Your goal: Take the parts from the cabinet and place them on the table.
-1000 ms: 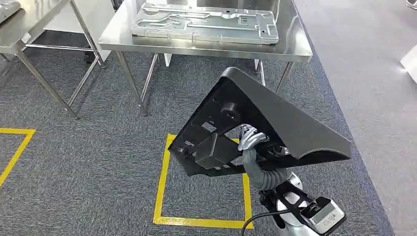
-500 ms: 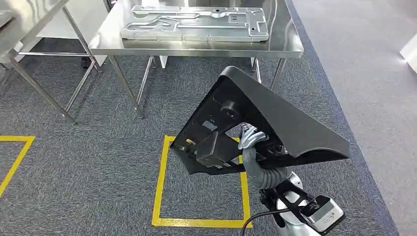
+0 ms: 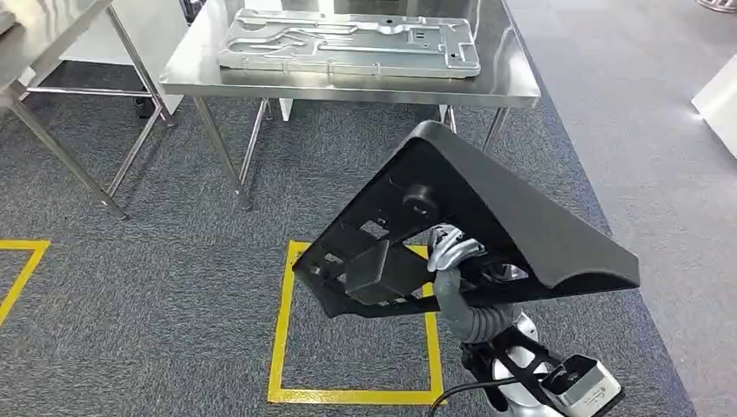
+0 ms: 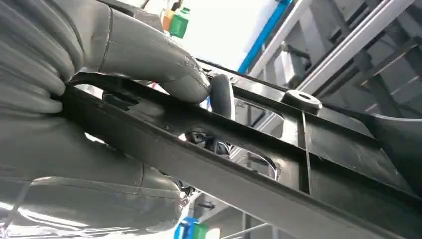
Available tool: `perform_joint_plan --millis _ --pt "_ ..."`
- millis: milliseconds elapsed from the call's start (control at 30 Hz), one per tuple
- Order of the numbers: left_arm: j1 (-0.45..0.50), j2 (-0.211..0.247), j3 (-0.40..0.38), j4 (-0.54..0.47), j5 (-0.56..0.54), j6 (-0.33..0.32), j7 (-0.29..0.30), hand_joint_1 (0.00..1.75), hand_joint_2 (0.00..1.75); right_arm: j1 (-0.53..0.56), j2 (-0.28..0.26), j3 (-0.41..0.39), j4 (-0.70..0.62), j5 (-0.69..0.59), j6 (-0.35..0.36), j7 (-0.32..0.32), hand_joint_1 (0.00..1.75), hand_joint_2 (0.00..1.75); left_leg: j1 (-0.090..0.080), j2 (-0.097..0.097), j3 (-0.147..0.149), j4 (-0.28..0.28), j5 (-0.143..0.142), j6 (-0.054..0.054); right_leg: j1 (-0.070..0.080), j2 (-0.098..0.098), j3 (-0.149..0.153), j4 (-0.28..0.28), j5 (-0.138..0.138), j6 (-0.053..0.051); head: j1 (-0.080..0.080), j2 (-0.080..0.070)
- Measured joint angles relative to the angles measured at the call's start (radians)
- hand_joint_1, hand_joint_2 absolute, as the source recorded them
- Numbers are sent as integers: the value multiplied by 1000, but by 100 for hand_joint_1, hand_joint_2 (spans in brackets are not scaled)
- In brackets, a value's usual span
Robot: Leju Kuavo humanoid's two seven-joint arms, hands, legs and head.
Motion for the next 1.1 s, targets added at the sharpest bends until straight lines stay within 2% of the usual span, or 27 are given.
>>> perform_joint_plan --millis 33,100,133,167,233,267,300,333,400,467,500,533,567,600,633,667,700,733,767,800,867,900,967,1000,1033,1067,1100 --pt "0 1 1 0 0 1 -1 0 175 2 0 0 -1 0 -2 0 175 175 0 0 6 0 -5 -2 0 -2 13 -39 33 -2 0 0" --pt "0 1 2 0 0 1 -2 0 175 4 -1 0 -9 0 -5 0 175 175 0 0 28 0 -20 -8 0 -8 95 -220 141 -12 0 0" --pt "0 1 2 0 0 1 -3 0 175 3 -1 0 -13 0 -7 0 175 175 0 1 31 -2 -28 -12 3 -15 127 -297 165 -19 0 0" --pt "-2 2 2 0 0 0 -4 0 175 3 -1 0 -14 0 -8 0 175 175 -3 2 36 -2 -32 -18 11 -19 125 -298 115 -26 0 0" --pt "-1 3 2 0 0 0 -6 0 175 7 -1 0 -18 0 -10 0 175 175 -3 6 43 -12 -37 -32 14 -17 130 -307 133 -44 0 0" --pt "-1 3 2 0 0 0 -6 0 175 9 -1 0 -19 1 -11 0 175 175 -5 5 52 3 -27 -39 10 -13 137 -310 135 -51 0 0" --pt "-2 4 2 0 0 0 -6 0 175 10 -1 0 -21 1 -11 0 175 175 -5 6 57 16 -27 -43 8 -8 155 -311 132 -57 0 0" --pt "-4 6 2 0 0 0 -6 0 175 10 -1 0 -25 1 -10 0 175 175 0 6 40 58 -28 -45 7 -11 175 -319 124 -65 0 0" --pt "-5 8 2 0 0 -1 -6 0 175 8 -1 0 -26 1 -9 0 175 175 2 1 -55 202 -48 -53 8 -10 194 -320 109 -75 0 0" --pt "0 11 2 0 0 0 -6 0 175 11 -1 0 -26 1 -9 0 175 175 1 1 -147 307 -125 -56 10 -2 210 -320 91 -77 0 0" --pt "4 11 3 0 0 0 -6 0 175 13 -1 0 -25 1 -9 0 175 175 1 1 -172 313 -150 -56 11 2 223 -320 81 -77 0 0" --pt "5 11 3 0 0 0 -6 0 175 14 -1 0 -25 1 -9 0 175 175 1 1 -178 286 -149 -53 11 6 237 -320 70 -76 0 0" --pt "6 11 3 0 0 0 -6 0 175 14 -1 0 -25 1 -9 0 175 175 1 1 -172 231 -123 -48 12 7 254 -320 57 -75 0 0" --pt "6 11 3 0 0 0 -6 0 175 14 -1 0 -25 1 -9 0 175 175 0 0 -156 154 -66 -42 14 8 272 -320 43 -74 0 0" --pt "9 11 3 0 0 0 -6 0 175 14 -1 0 -25 1 -9 0 175 175 -5 1 -143 75 29 -30 14 9 281 -321 29 -73 0 0" --pt "11 17 3 0 0 0 -6 0 175 14 -1 0 -24 1 -9 0 175 175 -12 -4 -146 43 114 -26 17 11 293 -314 17 -68 0 0" --pt "11 17 3 0 0 0 -7 0 175 18 -1 0 -24 2 -9 0 175 175 -14 -4 -139 41 87 -26 15 17 294 -320 10 -59 0 0" --pt "10 17 3 0 0 0 -7 0 175 18 -1 0 -24 1 -9 0 175 175 -18 -4 -130 42 91 -20 11 17 301 -330 4 -52 -1 0" --pt "9 19 3 0 0 0 -7 0 175 17 -1 0 -25 2 -9 0 175 175 -17 -5 -121 31 84 -12 12 16 307 -312 16 -45 0 0" --pt "5 19 3 0 0 1 -6 0 175 14 0 0 -25 1 -10 0 175 175 -15 -6 -103 23 80 -5 13 16 299 -283 35 -36 0 0" --pt "3 19 3 0 0 5 -5 0 175 12 -1 0 -25 2 -10 0 175 175 -9 -6 -70 5 67 5 9 5 228 -156 71 -27 0 0" --pt "2 19 3 0 0 4 -5 0 175 12 -1 1 -25 2 -11 0 175 175 -7 -7 -58 3 57 5 8 4 176 -92 56 -24 0 0" --pt "3 19 3 0 0 6 -5 0 175 14 -1 1 -24 2 -12 0 175 175 -5 -8 -35 3 34 5 2 3 93 -20 -41 -15 0 0" --pt "4 18 3 0 0 7 -5 0 175 15 -1 1 -24 2 -12 0 175 175 -4 -9 -21 3 23 4 0 1 68 -17 -82 -11 0 0" --pt "5 17 3 0 0 10 -5 0 175 15 -1 1 -24 2 -11 0 175 175 -3 -10 -3 3 9 3 -3 -2 56 -38 -98 -9 0 0" --pt "5 16 3 0 0 10 -5 0 175 15 0 1 -24 2 -10 0 175 175 -1 -12 16 3 -5 0 -4 -4 58 -86 -79 -8 0 0" --pt "5 15 3 0 0 12 -5 0 175 15 0 1 -24 3 -8 0 175 175 1 -13 34 3 -18 -4 -4 -5 68 -147 -32 -7 0 0"
